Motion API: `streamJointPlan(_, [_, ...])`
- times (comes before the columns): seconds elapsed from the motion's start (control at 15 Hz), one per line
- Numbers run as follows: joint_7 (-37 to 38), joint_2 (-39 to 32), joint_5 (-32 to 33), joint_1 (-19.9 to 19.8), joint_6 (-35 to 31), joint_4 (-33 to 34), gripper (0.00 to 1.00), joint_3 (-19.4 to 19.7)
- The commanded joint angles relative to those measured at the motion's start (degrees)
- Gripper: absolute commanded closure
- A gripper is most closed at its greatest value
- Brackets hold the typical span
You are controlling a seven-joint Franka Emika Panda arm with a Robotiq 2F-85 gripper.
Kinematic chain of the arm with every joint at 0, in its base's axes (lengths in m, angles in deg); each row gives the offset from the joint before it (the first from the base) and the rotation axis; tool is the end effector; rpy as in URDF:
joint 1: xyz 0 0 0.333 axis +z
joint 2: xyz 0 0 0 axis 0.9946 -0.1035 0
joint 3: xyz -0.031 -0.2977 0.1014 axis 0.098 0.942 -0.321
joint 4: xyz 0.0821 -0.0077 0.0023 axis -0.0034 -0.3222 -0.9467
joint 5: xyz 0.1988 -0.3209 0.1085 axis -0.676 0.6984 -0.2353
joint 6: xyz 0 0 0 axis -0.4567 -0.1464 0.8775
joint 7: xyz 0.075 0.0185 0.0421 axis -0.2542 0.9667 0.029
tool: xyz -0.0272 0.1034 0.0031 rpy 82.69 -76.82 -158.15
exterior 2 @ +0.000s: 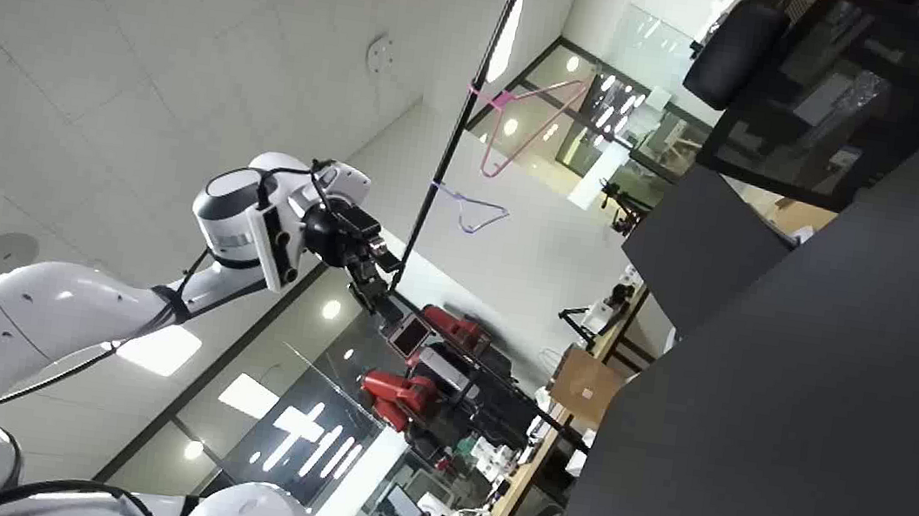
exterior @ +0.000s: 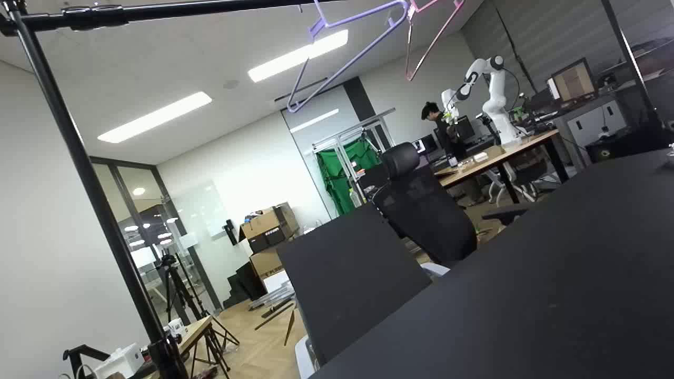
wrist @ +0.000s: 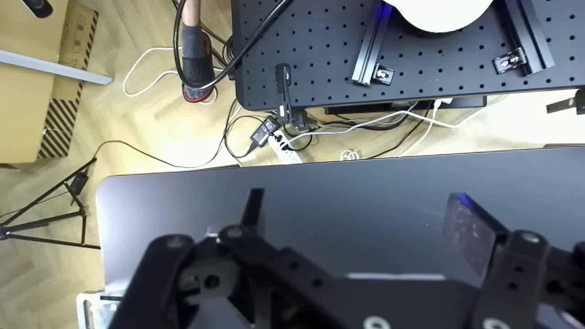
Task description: Put the pink hanger on the table
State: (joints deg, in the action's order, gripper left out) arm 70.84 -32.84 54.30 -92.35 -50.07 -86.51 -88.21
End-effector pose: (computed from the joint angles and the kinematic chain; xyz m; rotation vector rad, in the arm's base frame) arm 0.3123 -0.0781 0.5520 2.8664 -0.1210 -0.3744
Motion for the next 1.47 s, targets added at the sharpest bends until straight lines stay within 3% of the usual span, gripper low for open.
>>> streamJointPlan(0.0, [1.0, 0.0, 0.7, 2.1, 0.3, 0.2, 0.0, 1.5])
streamJointPlan(1.0, [1.0, 0.0, 0.7, 2.1, 0.3, 0.2, 0.0, 1.5])
streamJointPlan(1.4, [1.6, -6.9, 5.0, 1.6, -15.3, 8.4, 0.0, 2.3])
